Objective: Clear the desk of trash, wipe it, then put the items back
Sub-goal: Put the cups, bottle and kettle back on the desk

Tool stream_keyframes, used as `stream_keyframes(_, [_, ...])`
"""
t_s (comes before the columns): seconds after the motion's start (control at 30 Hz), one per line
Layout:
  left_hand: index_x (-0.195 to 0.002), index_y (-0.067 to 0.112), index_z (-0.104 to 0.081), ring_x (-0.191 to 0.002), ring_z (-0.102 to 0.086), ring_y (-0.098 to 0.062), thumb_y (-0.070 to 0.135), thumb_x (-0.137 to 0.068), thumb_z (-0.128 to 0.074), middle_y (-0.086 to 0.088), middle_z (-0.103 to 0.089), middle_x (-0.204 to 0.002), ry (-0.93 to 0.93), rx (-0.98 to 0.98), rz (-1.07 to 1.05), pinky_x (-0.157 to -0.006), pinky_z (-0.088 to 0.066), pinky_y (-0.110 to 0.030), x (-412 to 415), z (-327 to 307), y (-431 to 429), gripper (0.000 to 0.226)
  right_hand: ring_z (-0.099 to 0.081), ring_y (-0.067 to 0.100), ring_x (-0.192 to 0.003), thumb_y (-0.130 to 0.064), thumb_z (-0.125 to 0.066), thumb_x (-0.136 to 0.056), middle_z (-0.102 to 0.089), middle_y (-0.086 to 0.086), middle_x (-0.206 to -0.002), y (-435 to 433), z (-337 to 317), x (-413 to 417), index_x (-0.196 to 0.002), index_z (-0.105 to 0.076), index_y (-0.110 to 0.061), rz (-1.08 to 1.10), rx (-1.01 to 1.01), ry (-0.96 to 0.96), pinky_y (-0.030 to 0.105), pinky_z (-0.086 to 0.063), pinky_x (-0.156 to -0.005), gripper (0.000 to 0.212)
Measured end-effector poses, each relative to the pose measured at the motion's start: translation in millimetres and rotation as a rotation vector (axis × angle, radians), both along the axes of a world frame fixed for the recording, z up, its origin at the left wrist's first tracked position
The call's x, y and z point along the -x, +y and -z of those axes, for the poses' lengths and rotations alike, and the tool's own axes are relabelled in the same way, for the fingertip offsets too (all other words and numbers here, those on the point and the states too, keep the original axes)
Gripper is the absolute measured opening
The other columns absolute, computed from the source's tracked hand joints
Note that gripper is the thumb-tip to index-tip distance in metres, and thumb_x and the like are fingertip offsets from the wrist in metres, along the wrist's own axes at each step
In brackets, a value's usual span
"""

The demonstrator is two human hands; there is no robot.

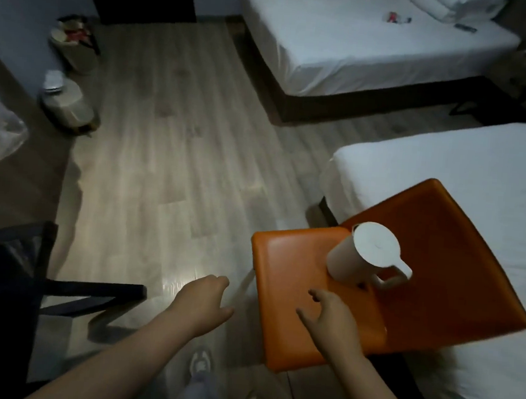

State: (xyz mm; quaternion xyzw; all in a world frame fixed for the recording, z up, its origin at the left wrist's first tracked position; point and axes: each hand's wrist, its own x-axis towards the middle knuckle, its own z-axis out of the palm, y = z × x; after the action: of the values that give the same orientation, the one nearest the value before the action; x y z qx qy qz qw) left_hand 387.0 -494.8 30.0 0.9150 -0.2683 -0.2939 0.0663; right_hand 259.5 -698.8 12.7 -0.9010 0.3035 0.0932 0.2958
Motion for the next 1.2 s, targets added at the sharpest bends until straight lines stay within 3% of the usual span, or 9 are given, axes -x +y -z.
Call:
stream_keyframes(0.27, [-0.135,0.018,-0.046,-0.122,-0.051,-0.018,0.042,-0.09,-0.057,-0.003,-0.053,-0.134,0.084,0.056,0.115,-0.096,-0.041,-0.025,-4,5,-77,0.052,-0.052,0.014,-0.116,-0.039,-0.062,-0.09,-0.053,-0.001,-0.131,-49,11,40,-0.135,-0.05,-0.019,0.266,-0.036,0.035,0.023,-0.043,-0.087,0.05])
stream_keyframes(0.57, [-0.119,0.021,-0.055,-0.111,-0.056,-0.016,0.046,-0.085,-0.06,0.0,-0.06,-0.122,0.132,0.031,0.285,-0.089,-0.047,-0.029,-41,27,-140,0.042,-0.055,0.015,-0.114,-0.041,-0.063,-0.09,-0.055,0.0,-0.13,-82,26,46,-0.133,-0.052,-0.019,0.501,-0.051,0.079,0.027,-0.048,-0.086,0.05])
stream_keyframes(0.7, [-0.131,0.014,-0.048,-0.119,-0.054,-0.02,0.042,-0.088,-0.061,-0.005,-0.055,-0.132,0.143,-0.017,0.338,-0.095,-0.045,-0.029,-42,38,-169,0.053,-0.055,0.017,-0.114,-0.039,-0.063,-0.089,-0.054,0.002,-0.131,-98,35,52,-0.134,-0.051,-0.018,0.582,-0.079,0.085,0.028,-0.05,-0.088,0.051])
stream_keyframes(1.2, [-0.145,0.011,-0.029,-0.128,-0.045,-0.022,0.044,-0.091,-0.058,-0.007,-0.043,-0.144,0.184,-0.03,0.207,-0.099,-0.039,-0.028,-21,94,-289,0.069,-0.052,0.02,-0.119,-0.039,-0.061,-0.091,-0.051,0.002,-0.134,-249,94,40,-0.138,-0.045,-0.02,0.489,-0.023,0.109,0.025,-0.044,-0.086,0.053])
